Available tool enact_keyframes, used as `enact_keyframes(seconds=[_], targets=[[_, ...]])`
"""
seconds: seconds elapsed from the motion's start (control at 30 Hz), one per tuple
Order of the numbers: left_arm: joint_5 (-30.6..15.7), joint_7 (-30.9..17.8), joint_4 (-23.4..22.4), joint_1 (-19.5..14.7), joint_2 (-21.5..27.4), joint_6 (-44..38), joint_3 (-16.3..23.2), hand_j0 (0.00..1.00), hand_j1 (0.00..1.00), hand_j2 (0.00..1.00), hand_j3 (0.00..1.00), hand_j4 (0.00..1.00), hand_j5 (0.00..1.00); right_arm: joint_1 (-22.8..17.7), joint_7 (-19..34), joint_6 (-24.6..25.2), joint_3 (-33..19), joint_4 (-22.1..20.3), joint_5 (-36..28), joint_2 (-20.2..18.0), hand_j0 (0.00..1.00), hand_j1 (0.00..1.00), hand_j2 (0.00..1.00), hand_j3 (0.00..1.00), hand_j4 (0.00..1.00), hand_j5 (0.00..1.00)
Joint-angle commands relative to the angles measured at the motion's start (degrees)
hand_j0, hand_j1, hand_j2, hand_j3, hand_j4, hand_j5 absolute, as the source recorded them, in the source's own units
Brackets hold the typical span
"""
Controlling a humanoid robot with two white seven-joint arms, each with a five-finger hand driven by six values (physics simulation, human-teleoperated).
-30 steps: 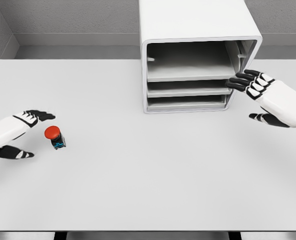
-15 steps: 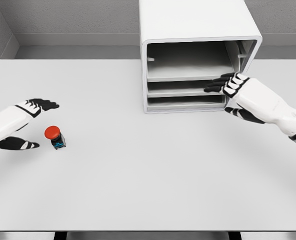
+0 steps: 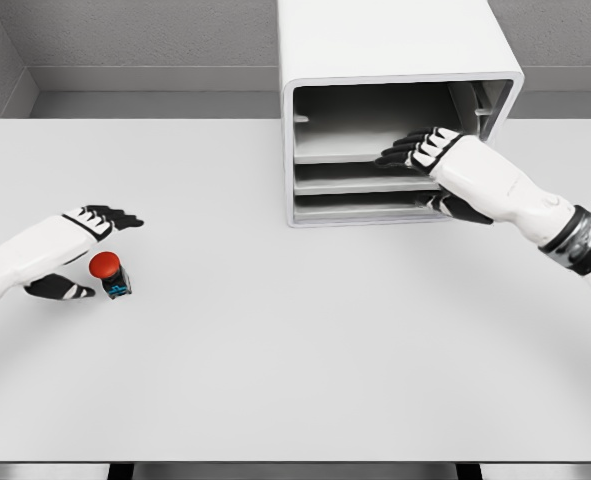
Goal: Slide open multi-storey tabletop storage cabinets and put open load switch and slide close multi-storey tabletop storage cabinets
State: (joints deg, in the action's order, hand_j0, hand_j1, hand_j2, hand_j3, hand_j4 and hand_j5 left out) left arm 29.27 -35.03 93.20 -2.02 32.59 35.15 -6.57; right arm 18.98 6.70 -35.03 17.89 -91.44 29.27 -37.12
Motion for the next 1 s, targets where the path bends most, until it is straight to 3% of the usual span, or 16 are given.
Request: enact_keyframes(seconds=[0.0, 0.1, 0.27, 0.97], targets=[[0.61, 0.03, -0.92, 0.09, -0.07, -0.15, 1.03, 1.0, 1.0, 1.0, 1.0, 1.0, 1.0, 0.09, 0.59, 0.03, 1.09, 1.53, -0.36, 1.0, 0.81, 0.81, 0.81, 0.81, 0.81, 0.81], [0.61, 0.03, -0.92, 0.0, 0.01, -0.15, 1.74, 1.0, 1.0, 1.0, 1.0, 1.0, 1.0, 1.32, 0.95, 0.03, 1.44, 2.58, -0.36, 1.7, 0.81, 0.81, 0.81, 0.81, 0.81, 0.81], [0.35, 0.03, -0.66, 0.09, 0.19, -0.15, 1.65, 0.76, 0.76, 0.76, 0.76, 0.76, 0.76, 3.95, 1.03, 0.03, 3.02, 6.19, -0.36, 3.11, 0.81, 0.81, 0.81, 0.81, 0.81, 0.81], [0.0, 0.03, -0.3, 0.53, 0.45, -0.15, 1.21, 0.64, 0.64, 0.64, 0.64, 0.64, 0.64, 9.31, 2.79, 0.03, 5.92, 13.57, -0.18, 7.59, 0.81, 0.81, 0.81, 0.81, 0.81, 0.81]])
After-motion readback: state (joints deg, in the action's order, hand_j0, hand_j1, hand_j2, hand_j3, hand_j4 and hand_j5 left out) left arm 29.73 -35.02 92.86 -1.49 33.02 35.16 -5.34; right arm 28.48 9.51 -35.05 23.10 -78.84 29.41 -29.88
